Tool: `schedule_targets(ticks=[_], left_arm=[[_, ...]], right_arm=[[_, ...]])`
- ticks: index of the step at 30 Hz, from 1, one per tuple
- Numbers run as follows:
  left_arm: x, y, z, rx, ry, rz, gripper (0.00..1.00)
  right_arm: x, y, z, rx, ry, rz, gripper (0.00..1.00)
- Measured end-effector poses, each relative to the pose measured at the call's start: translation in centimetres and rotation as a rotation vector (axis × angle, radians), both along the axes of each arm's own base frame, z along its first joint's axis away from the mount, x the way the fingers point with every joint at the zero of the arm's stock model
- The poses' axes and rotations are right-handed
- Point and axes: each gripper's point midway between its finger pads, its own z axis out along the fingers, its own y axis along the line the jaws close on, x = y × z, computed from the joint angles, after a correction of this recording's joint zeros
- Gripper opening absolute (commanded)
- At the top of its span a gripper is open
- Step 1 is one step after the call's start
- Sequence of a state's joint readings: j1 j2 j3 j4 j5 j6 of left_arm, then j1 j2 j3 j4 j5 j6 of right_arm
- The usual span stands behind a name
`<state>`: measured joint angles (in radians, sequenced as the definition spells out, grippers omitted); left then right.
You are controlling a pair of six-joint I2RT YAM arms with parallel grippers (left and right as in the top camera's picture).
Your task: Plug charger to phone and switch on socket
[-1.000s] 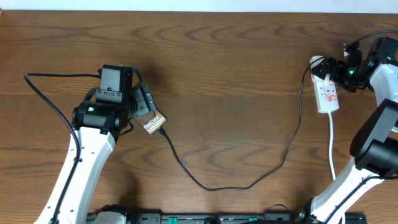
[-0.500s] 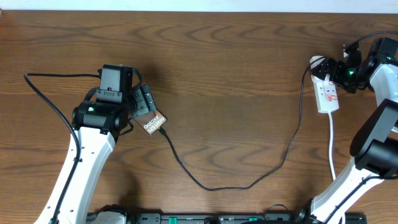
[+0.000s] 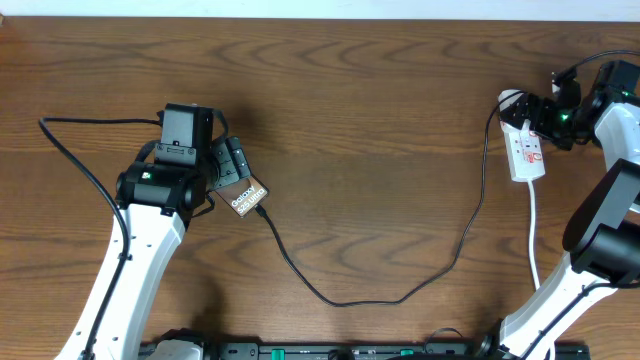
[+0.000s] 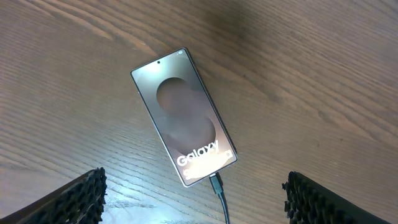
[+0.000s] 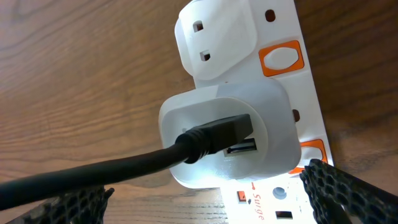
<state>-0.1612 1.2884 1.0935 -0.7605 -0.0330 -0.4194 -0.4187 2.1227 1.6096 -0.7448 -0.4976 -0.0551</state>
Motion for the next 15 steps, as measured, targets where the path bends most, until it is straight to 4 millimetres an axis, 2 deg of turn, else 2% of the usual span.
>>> schedule_targets(ticks=[5,15], left_arm=[[0.0,0.0,0.0,0.0,0.0,0.0,0.9],[0.0,0.0,0.0,0.0,0.0,0.0,0.9]], right_arm=[[-0.02,-0.03,-0.94,0.005,0.013,0.003,0.99],[-0.03,-0.02,-0.89,0.01,0.011,0.005,0.99]])
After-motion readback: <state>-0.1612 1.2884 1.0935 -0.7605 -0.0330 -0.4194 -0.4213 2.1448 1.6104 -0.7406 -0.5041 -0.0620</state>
